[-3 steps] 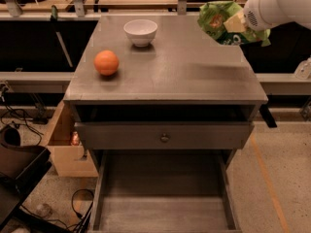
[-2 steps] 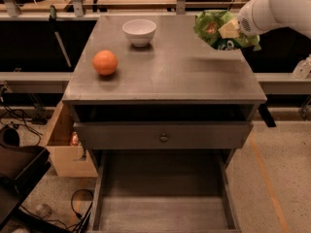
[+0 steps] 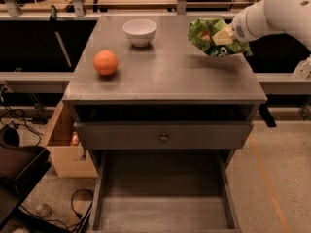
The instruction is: Pick green rice chip bag from white bowl and place on counter
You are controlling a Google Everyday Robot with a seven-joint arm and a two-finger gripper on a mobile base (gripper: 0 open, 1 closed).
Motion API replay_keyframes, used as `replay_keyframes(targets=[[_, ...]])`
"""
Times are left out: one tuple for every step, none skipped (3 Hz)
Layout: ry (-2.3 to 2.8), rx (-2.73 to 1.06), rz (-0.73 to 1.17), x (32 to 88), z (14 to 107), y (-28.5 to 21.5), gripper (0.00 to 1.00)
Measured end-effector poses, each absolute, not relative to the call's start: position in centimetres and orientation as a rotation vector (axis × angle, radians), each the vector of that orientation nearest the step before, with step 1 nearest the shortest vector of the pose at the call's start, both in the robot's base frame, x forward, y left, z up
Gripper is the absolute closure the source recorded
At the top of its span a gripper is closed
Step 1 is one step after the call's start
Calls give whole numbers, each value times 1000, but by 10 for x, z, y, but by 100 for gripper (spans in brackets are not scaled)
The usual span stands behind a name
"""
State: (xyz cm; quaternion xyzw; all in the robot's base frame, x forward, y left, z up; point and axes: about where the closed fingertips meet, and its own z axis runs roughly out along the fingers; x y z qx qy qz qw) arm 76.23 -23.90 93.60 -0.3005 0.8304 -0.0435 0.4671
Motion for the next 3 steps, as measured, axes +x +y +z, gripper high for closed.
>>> replay_keyframes(targets=[[2039,-741,-103,763,934,-237,59],[2040,-743,-101,764,932,-236,36],[2042,-746,-99,764,930,-234,13]])
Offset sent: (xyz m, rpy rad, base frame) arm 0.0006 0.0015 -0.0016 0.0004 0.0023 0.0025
